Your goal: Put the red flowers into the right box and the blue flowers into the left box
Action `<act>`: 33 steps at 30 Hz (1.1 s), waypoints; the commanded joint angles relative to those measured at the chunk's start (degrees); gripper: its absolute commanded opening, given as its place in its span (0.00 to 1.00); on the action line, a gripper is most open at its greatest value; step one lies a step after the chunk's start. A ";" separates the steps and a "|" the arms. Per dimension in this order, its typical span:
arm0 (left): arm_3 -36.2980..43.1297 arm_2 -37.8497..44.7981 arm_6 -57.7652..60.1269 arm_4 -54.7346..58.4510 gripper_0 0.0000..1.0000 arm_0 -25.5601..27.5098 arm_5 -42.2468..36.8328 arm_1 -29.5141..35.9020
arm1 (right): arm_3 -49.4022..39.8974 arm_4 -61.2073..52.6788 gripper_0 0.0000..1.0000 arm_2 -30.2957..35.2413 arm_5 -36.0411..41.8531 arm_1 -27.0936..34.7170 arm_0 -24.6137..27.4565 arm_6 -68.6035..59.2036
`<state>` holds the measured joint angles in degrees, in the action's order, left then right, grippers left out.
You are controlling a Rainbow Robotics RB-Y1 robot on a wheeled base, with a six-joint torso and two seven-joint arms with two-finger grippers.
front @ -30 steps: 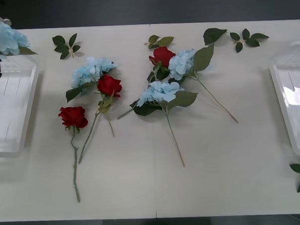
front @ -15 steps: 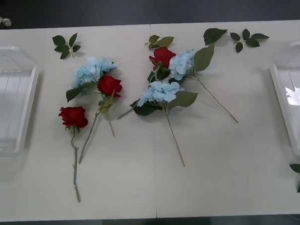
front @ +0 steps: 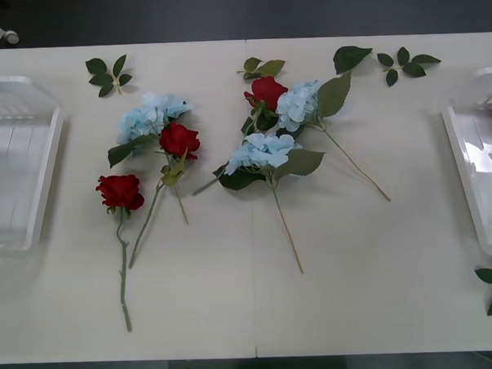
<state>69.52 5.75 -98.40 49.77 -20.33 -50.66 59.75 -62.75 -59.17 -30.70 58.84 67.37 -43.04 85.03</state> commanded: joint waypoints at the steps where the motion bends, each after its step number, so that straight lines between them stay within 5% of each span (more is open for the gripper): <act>1: -0.53 0.41 -0.74 0.24 0.01 -0.59 1.09 0.71 | -5.37 -2.00 1.00 0.46 -0.21 1.62 0.23 1.28; 5: -0.53 0.41 -0.74 0.42 0.17 -0.76 1.09 0.71 | -11.43 -5.61 1.00 0.46 -0.21 1.62 1.20 1.36; 8: -0.53 0.32 -0.74 0.68 0.62 -0.76 1.00 0.71 | -17.67 -6.40 1.00 0.46 -0.21 1.53 2.43 1.45; 12: -0.09 0.41 -1.01 1.56 0.87 -0.76 0.83 0.80 | -24.26 -6.57 1.00 0.38 0.05 -0.84 3.84 1.01; 21: 11.34 3.92 -1.01 8.68 1.00 -1.82 -16.13 0.89 | -26.46 -0.16 1.00 0.38 2.25 -12.97 3.75 0.49; 33: 19.16 3.83 -0.30 10.35 1.00 -14.39 -36.53 -7.11 | -17.76 9.86 1.00 0.38 1.90 -25.80 0.50 1.01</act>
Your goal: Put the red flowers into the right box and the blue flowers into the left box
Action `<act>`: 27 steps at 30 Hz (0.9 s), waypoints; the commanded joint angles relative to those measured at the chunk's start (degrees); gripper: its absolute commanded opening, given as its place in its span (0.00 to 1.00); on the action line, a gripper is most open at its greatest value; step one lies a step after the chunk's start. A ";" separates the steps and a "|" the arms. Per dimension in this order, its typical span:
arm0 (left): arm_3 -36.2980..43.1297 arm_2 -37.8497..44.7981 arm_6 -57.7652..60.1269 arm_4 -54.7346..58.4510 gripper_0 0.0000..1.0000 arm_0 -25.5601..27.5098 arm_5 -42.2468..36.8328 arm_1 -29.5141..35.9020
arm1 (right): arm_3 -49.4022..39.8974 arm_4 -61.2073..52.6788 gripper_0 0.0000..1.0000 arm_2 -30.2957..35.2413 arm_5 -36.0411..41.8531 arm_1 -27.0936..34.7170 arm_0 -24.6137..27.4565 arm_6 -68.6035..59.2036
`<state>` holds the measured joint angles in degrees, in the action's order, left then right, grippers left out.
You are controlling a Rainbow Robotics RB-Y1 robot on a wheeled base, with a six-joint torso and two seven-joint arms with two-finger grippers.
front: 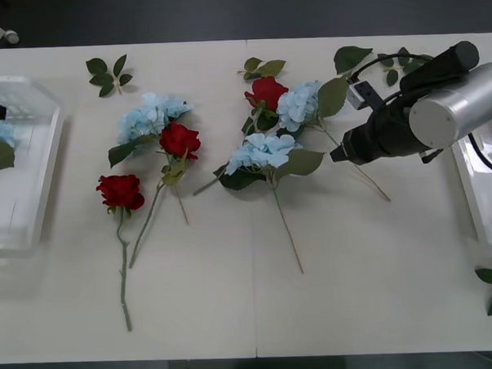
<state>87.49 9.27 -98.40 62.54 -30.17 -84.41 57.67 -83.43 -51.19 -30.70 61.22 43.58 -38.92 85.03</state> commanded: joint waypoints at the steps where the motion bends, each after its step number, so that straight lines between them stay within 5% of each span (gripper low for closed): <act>1: 1.20 0.31 -0.30 -3.83 1.00 -4.90 -2.95 -7.39 | 4.68 2.59 1.00 0.38 -0.93 -3.07 -4.41 1.19; 6: 1.11 -3.47 -0.39 -9.46 1.00 -4.20 0.30 -13.46 | 10.48 5.22 1.00 0.20 -3.74 -6.93 -6.43 1.98; 13: 0.93 -17.27 0.14 -9.72 1.00 1.08 16.38 -12.14 | 17.69 7.69 1.00 -2.87 -9.80 -10.98 -8.54 2.33; 19: 1.02 -19.73 0.49 -4.27 1.00 6.17 21.75 -11.44 | 22.44 7.69 1.00 -5.42 -13.06 -13.26 -10.39 2.07; 20: 1.11 -19.73 0.40 -2.34 1.00 7.23 22.36 -11.00 | 23.05 7.60 0.85 -5.42 -13.23 -13.53 -10.57 1.98; 22: 1.11 -19.73 0.05 1.35 1.00 8.99 23.06 -10.65 | 23.32 7.60 0.24 -5.34 -13.41 -13.88 -10.65 1.72; 23: 1.20 -19.73 -0.12 1.88 1.00 9.34 23.06 -10.65 | 23.40 7.69 0.04 -5.42 -13.41 -13.88 -10.74 1.63; 27: 4.27 -19.73 -0.65 -0.49 1.00 12.15 23.50 -10.56 | 23.32 7.69 0.00 -5.34 -13.58 -13.88 -10.65 1.45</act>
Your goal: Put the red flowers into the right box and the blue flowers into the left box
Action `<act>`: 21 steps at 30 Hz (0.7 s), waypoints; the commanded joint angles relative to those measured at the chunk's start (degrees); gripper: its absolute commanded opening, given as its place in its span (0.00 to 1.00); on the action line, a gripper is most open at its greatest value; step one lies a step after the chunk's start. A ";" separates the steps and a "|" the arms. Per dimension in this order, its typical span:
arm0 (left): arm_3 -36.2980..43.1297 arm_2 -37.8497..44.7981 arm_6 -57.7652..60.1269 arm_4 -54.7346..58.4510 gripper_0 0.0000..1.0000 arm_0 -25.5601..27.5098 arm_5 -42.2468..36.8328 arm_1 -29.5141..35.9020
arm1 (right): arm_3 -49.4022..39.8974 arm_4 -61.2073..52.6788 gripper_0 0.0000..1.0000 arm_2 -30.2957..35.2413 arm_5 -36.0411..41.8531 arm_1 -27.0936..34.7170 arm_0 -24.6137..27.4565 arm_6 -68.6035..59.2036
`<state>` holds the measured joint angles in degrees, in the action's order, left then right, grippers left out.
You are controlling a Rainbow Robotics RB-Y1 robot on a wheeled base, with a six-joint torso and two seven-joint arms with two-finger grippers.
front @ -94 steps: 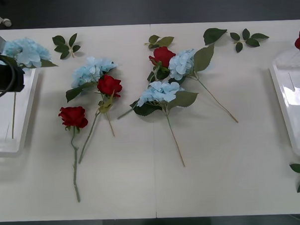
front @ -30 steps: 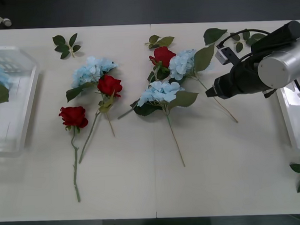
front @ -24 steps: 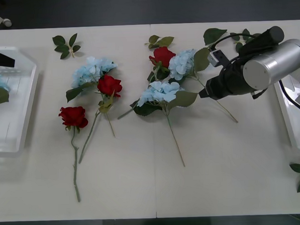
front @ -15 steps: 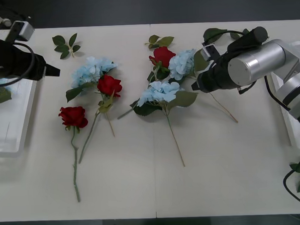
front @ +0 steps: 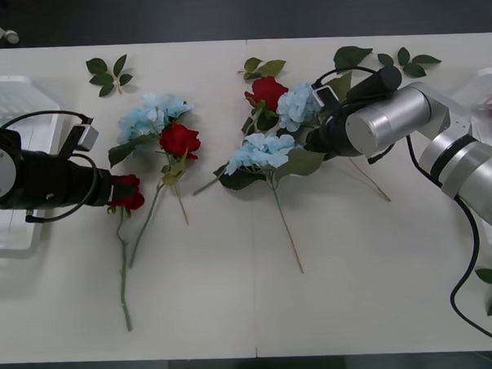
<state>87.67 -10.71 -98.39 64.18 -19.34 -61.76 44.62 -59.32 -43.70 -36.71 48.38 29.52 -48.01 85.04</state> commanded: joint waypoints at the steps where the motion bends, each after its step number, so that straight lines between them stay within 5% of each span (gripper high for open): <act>1: 5.50 0.25 -0.57 -3.45 1.00 2.56 1.38 2.57 | -0.80 0.10 0.00 0.59 -0.92 0.18 -1.65 1.44; 6: 7.69 0.25 -0.48 -7.31 1.00 6.78 6.21 2.66 | -0.71 0.02 0.00 0.67 -1.36 0.18 -1.56 1.44; 21: 7.69 -0.01 -1.10 -15.22 1.00 8.80 8.58 0.02 | -4.75 -4.03 0.00 2.34 -1.71 3.79 -0.24 1.18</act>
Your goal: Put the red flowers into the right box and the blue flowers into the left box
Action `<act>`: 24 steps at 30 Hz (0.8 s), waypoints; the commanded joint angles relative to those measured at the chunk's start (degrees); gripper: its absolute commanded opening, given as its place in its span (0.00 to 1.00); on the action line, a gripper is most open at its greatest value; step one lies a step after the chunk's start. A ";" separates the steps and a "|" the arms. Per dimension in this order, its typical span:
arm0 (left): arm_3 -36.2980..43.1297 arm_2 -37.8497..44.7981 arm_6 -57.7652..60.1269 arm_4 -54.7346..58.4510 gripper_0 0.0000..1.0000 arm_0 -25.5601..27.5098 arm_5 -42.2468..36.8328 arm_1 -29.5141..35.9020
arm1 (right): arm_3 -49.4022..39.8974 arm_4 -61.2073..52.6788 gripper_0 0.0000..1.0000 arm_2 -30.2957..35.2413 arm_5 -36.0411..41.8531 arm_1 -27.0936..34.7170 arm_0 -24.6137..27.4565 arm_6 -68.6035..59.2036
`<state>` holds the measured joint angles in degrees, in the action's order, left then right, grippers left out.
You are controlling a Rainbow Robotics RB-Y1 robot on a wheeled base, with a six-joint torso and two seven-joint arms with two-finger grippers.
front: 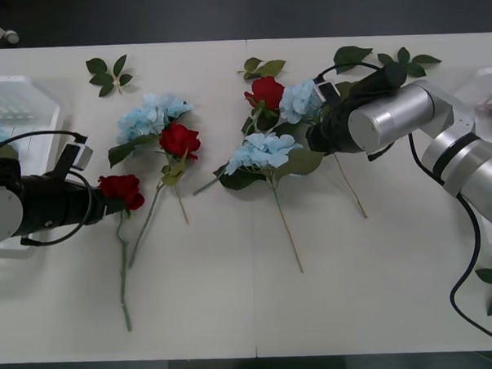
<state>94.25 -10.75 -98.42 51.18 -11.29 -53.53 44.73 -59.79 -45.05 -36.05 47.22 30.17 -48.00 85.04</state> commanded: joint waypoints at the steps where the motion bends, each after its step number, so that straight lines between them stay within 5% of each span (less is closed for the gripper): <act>1: 1.03 0.03 -0.99 -3.10 1.00 0.83 0.27 -0.69 | -5.60 -4.35 0.00 2.48 -0.55 4.20 0.19 1.27; 11: 0.33 -2.08 -0.46 -8.29 1.00 0.74 0.27 -2.36 | -23.62 -18.32 0.00 10.30 -0.55 13.69 9.33 1.09; 24: 2.79 -0.67 -0.37 -6.18 0.99 0.74 -1.84 -2.27 | -49.02 -36.34 0.00 23.40 -3.10 16.33 25.68 12.69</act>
<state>93.30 -13.55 -98.41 43.20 -11.27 -53.62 40.57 -103.73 -79.92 -14.19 45.22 45.55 -23.60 93.85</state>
